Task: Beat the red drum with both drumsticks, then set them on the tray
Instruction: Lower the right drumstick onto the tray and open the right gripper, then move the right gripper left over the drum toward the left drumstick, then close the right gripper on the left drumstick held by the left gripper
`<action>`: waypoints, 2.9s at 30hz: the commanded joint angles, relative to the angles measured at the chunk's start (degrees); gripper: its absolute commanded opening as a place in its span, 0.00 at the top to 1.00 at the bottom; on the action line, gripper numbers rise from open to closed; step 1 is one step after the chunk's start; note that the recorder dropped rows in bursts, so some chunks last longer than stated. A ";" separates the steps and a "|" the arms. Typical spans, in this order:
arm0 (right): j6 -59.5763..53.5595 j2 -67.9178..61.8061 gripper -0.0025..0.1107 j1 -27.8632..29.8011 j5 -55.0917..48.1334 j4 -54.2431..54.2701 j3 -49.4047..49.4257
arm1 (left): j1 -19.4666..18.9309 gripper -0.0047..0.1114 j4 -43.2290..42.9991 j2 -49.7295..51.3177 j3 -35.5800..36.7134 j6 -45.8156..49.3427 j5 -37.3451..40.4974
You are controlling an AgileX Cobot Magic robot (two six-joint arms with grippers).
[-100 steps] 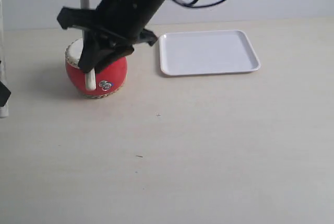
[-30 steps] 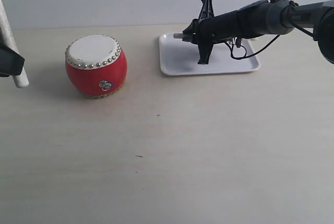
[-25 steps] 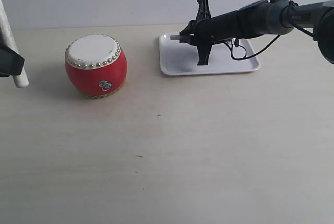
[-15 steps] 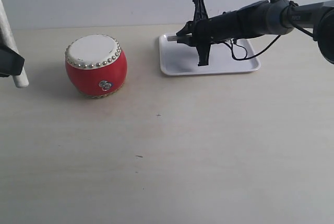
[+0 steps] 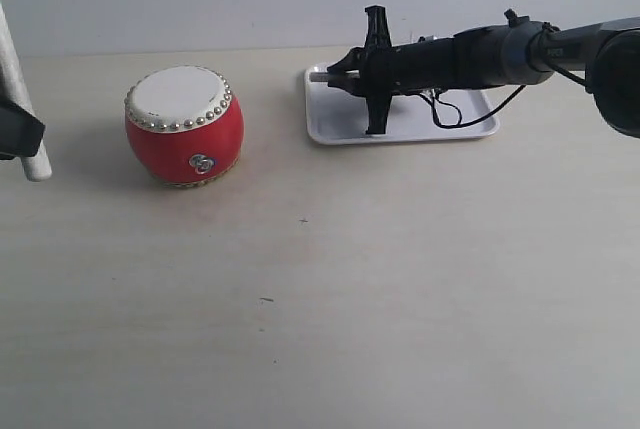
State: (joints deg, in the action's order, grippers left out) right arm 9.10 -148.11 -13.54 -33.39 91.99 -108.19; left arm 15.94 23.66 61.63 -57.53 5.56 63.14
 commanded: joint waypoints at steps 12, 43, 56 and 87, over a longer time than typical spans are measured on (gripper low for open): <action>-2.40 2.27 0.60 -0.01 -0.40 0.13 -0.14 | -0.02 0.96 0.60 -0.26 0.05 1.64 0.83; -43.67 20.49 0.60 -7.98 -36.57 -21.35 3.92 | -21.12 0.96 28.25 3.38 13.95 37.67 6.82; -48.05 32.04 0.60 -13.43 -36.57 -21.26 8.70 | -26.75 0.96 38.71 3.38 23.86 50.09 6.82; -65.83 40.35 0.60 -25.88 -36.57 -12.24 25.05 | -17.14 0.96 44.22 -0.90 24.00 45.10 6.82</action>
State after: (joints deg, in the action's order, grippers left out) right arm -55.90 -108.16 -38.21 -69.99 80.58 -83.41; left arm -1.51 66.34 61.00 -33.79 51.69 69.87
